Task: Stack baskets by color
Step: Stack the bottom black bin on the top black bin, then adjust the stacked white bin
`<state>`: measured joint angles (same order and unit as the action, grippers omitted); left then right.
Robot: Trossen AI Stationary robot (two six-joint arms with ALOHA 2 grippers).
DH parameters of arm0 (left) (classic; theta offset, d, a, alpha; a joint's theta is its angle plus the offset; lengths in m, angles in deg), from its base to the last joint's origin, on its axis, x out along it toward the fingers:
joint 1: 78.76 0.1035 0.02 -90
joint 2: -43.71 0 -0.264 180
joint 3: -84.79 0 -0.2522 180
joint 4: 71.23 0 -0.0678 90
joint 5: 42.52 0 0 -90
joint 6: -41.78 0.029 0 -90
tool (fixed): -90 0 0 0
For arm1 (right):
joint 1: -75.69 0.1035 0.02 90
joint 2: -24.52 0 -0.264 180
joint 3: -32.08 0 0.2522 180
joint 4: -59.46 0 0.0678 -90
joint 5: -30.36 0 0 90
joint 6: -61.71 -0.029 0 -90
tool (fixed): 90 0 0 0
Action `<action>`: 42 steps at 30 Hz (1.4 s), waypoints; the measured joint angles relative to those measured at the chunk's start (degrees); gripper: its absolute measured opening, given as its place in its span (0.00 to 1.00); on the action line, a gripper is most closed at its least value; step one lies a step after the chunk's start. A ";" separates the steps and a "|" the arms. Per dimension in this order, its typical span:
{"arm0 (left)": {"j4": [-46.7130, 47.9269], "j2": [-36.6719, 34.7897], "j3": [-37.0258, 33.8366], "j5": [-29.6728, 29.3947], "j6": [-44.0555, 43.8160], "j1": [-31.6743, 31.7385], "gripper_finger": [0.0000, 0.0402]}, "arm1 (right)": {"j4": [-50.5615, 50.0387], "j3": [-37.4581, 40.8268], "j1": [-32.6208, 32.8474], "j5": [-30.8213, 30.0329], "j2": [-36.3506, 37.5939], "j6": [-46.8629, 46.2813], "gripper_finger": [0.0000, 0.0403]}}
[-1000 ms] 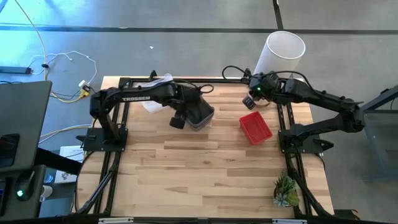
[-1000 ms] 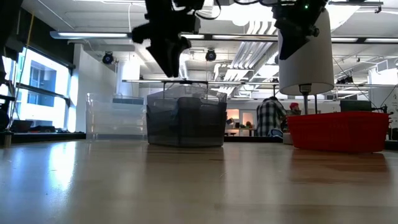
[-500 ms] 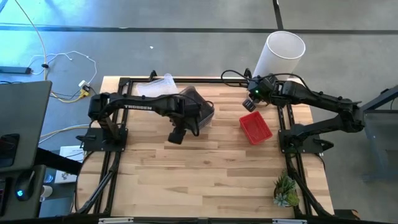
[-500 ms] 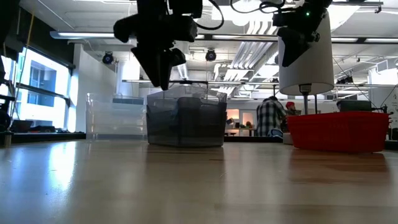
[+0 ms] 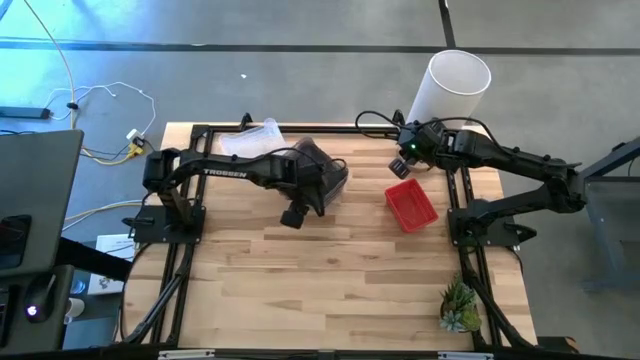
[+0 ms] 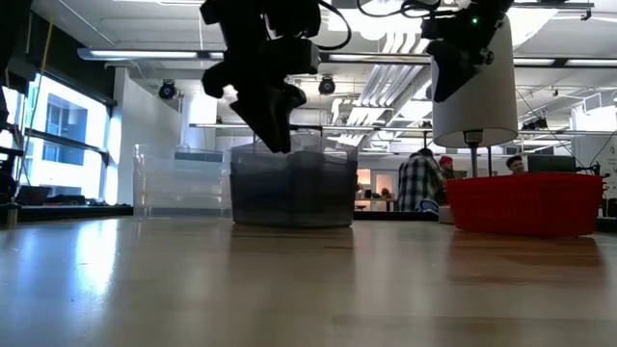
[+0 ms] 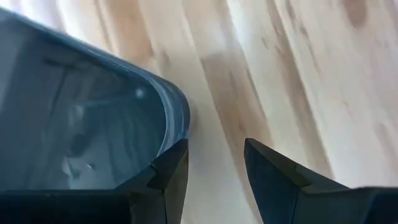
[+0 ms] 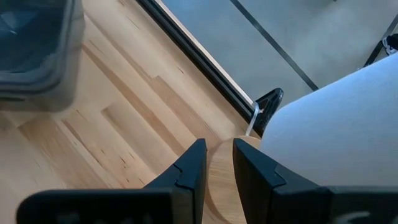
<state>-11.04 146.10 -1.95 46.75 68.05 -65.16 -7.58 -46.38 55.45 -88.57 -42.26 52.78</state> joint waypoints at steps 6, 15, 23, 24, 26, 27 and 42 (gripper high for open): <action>-8.06 0.38 -1.30 -3.50 -0.22 1.88 0.35 | 0.87 -0.02 -0.01 -0.04 0.00 0.42 0.17; -15.71 6.47 -1.37 -9.76 1.83 4.46 0.35 | 1.07 -0.04 -0.01 -1.03 0.02 0.42 0.17; -23.95 7.32 -1.32 -12.68 1.54 6.65 0.35 | 1.29 -0.04 -0.01 -1.09 0.02 0.42 0.17; -24.01 7.32 -1.32 -12.76 1.54 6.89 0.35 | 1.29 -0.04 -0.01 -1.05 0.02 0.42 0.17; -23.08 7.31 -1.32 -12.82 1.55 7.10 0.35 | 1.26 -0.04 -0.01 -1.01 0.02 0.17 0.17; -21.81 7.01 -1.35 -12.82 1.52 7.20 0.35 | 1.26 -0.04 -0.01 -1.01 0.02 0.16 0.17; 7.81 -2.08 -1.37 -11.90 -12.08 6.17 0.35 | 1.26 -0.04 0.00 -0.61 0.02 -0.03 0.17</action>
<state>-3.23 144.02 -3.33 34.85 55.97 -58.99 -6.31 -46.43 55.45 -89.18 -42.24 52.75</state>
